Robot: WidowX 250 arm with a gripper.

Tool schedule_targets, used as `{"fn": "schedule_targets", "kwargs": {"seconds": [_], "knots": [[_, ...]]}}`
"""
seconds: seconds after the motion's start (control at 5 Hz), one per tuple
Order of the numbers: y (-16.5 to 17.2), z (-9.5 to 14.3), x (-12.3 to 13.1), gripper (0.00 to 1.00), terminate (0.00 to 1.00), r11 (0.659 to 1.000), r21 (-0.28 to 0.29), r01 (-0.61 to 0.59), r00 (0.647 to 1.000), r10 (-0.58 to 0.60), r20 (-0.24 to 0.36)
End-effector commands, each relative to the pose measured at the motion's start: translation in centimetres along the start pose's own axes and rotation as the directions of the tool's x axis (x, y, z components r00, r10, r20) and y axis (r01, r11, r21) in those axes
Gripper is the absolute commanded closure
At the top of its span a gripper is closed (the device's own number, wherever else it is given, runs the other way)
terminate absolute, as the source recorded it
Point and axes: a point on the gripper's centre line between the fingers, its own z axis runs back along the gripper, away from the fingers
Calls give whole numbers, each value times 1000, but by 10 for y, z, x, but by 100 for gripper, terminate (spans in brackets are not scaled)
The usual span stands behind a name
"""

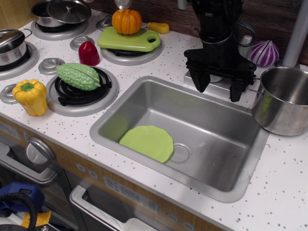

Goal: Put pot in sink

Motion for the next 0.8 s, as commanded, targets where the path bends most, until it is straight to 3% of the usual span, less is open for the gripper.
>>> {"fn": "schedule_targets", "kwargs": {"seconds": [0.0,0.4,0.6], "knots": [[0,0,0,0,0,1000,0,0,1000,0,0],[-26,31,16,0,0,992,1,-127,992,127,-24],[-36,33,31,0,0,979,21,-200,980,200,2]]}}
